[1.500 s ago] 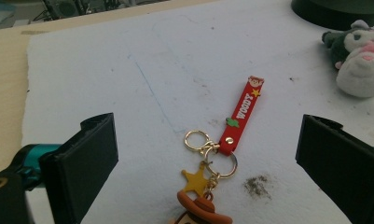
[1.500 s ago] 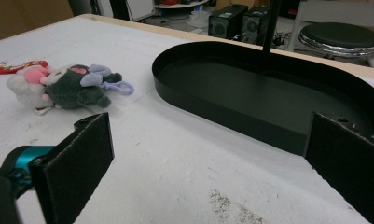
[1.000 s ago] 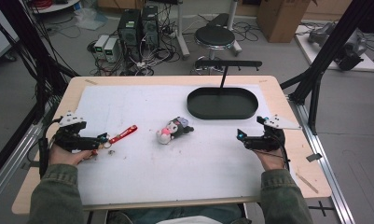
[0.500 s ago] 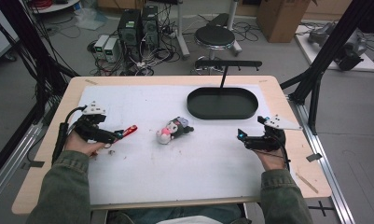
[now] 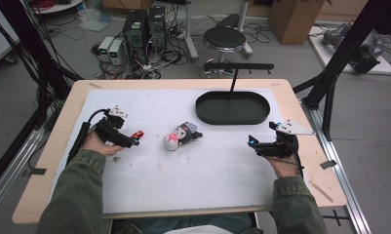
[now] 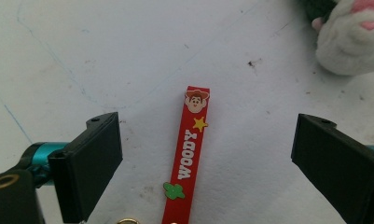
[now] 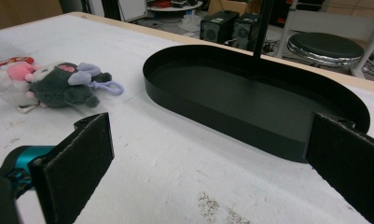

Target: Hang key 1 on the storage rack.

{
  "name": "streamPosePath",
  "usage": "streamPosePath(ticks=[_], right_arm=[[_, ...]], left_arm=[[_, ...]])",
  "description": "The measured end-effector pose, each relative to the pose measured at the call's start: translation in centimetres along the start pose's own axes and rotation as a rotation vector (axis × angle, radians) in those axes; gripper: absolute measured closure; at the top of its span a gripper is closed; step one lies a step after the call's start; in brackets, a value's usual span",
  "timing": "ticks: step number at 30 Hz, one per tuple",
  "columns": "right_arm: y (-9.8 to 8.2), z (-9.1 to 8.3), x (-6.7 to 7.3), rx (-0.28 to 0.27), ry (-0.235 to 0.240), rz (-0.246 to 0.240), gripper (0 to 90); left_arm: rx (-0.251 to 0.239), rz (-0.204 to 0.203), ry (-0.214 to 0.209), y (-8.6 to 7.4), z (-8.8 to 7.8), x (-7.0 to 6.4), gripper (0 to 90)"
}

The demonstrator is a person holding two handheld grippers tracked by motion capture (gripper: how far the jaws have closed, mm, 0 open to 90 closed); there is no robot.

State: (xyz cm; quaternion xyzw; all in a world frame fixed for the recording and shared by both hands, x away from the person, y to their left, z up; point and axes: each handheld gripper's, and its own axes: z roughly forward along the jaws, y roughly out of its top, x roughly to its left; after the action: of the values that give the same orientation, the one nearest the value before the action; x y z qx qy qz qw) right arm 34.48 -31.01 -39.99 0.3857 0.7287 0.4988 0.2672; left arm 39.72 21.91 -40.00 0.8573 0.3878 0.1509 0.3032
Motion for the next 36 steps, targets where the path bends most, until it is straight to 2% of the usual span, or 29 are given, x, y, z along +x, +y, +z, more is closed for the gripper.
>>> streamPosePath(ticks=[3, 6, 8, 10, 12, 13, 15, 17, 19, 20, 24, 27, 28, 29, 32, 36], right_arm=[[0.0, 0.1, 0.0, 0.001, 0.002, 0.002, 0.5], [-0.1, 0.2, 0.0, 0.013, 0.017, 0.008, 0.5], [-0.1, 0.2, 0.0, 0.016, 0.018, 0.01, 0.4], [-0.1, 0.2, 0.0, 0.019, 0.016, 0.004, 0.5], [-0.1, 0.1, 0.0, 0.017, 0.015, 0.004, 0.5], [-0.1, 0.1, -0.1, 0.016, 0.014, 0.001, 0.5], [-0.1, 0.1, -0.1, 0.016, 0.016, -0.001, 0.5], [-0.1, 0.0, 0.0, 0.023, 0.022, -0.003, 0.5], [-0.2, 0.1, 0.1, 0.033, 0.023, -0.014, 0.5], [-0.2, 0.2, 0.3, 0.046, 0.022, -0.023, 0.5], [-0.2, 0.2, 0.5, 0.048, 0.023, -0.037, 0.5], [0.0, 0.0, 0.4, 0.026, 0.026, -0.036, 0.5], [0.0, -0.1, 0.3, 0.022, 0.023, -0.028, 0.5], [0.0, -0.1, 0.3, 0.022, 0.023, -0.028, 0.5], [0.0, -0.1, 0.3, 0.026, 0.02, -0.026, 0.5], [0.1, -0.4, 0.4, 0.024, 0.001, -0.042, 0.5]], left_arm=[[0.027, -0.002, -0.001, 0.4, 0.7, 0.2, 10.1], [0.037, 0.003, -0.034, 1.2, 0.9, 0.3, 15.1], [0.06, 0.01, -0.035, 1.6, 1.3, 0.4, 15.4], [0.089, 0.008, -0.046, 1.9, 1.7, 0.6, 17.4], [0.098, -0.002, -0.048, 2.1, 2.1, 0.9, 19.1], [0.097, -0.014, -0.052, 2.1, 2.2, 0.9, 20.5], [0.111, -0.01, -0.061, 2.0, 2.4, 0.9, 23.8], [0.123, -0.014, -0.052, 2.0, 2.5, 0.8, 26.7], [0.113, -0.013, -0.071, 2.1, 2.5, 0.7, 33.7], [0.112, -0.012, -0.066, 2.1, 2.5, 0.6, 38.1], [0.15, -0.018, -0.044, 1.9, 3.0, 0.8, 39.6], [0.179, -0.011, -0.02, 1.7, 3.4, 0.9, 40.4], [0.182, -0.018, -0.026, 1.7, 3.5, 1.0, 45.7], [0.185, -0.021, -0.036, 1.7, 3.6, 1.0, 45.7], [0.202, -0.007, -0.051, 1.6, 3.7, 0.9, 68.1], [0.2, -0.007, -0.035, 1.6, 3.8, 0.7, 73.1]])
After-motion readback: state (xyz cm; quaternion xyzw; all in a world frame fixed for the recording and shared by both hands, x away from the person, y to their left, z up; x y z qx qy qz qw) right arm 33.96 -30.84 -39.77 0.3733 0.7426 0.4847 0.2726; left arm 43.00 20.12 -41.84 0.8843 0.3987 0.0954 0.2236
